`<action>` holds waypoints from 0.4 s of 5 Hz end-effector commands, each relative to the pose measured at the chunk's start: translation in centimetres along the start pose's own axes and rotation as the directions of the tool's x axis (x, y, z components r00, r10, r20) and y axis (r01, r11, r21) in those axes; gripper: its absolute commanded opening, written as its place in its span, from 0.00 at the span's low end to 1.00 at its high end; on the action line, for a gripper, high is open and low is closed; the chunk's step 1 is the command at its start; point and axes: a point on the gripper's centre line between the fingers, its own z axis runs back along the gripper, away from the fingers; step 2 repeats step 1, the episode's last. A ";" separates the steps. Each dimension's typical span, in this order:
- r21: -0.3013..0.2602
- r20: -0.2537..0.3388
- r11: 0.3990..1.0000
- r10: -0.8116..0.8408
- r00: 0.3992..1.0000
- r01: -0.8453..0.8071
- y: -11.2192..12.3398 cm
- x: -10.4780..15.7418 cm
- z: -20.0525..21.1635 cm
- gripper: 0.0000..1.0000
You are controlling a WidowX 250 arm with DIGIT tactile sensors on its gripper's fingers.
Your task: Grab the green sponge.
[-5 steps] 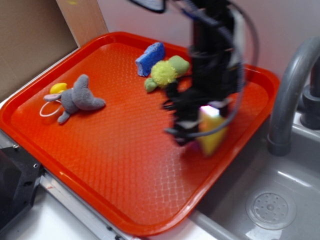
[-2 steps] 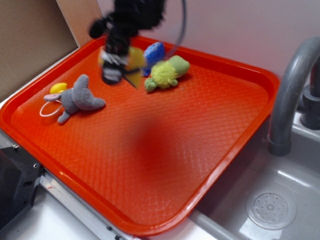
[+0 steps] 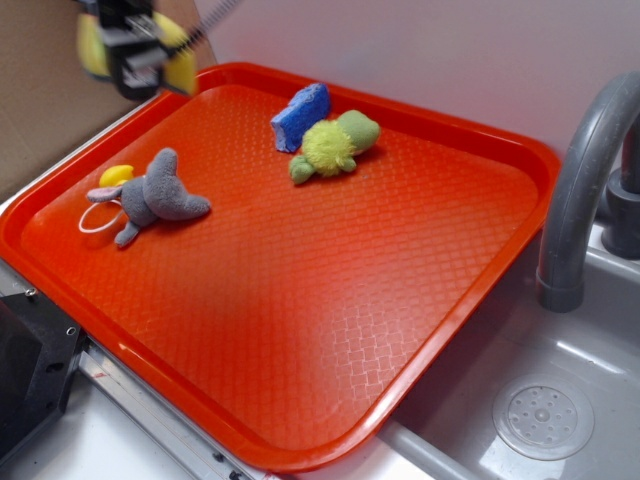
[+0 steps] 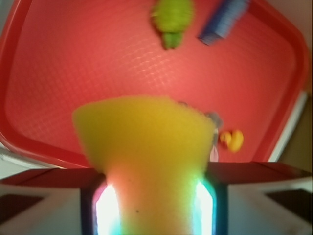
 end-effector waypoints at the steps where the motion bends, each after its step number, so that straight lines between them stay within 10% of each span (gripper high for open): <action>1: -0.113 0.177 0.994 0.023 0.984 -0.003 -3.3 -1.4 2.2 0.00; 2: -0.113 0.177 0.994 0.023 0.984 -0.003 -3.3 -1.4 2.2 0.00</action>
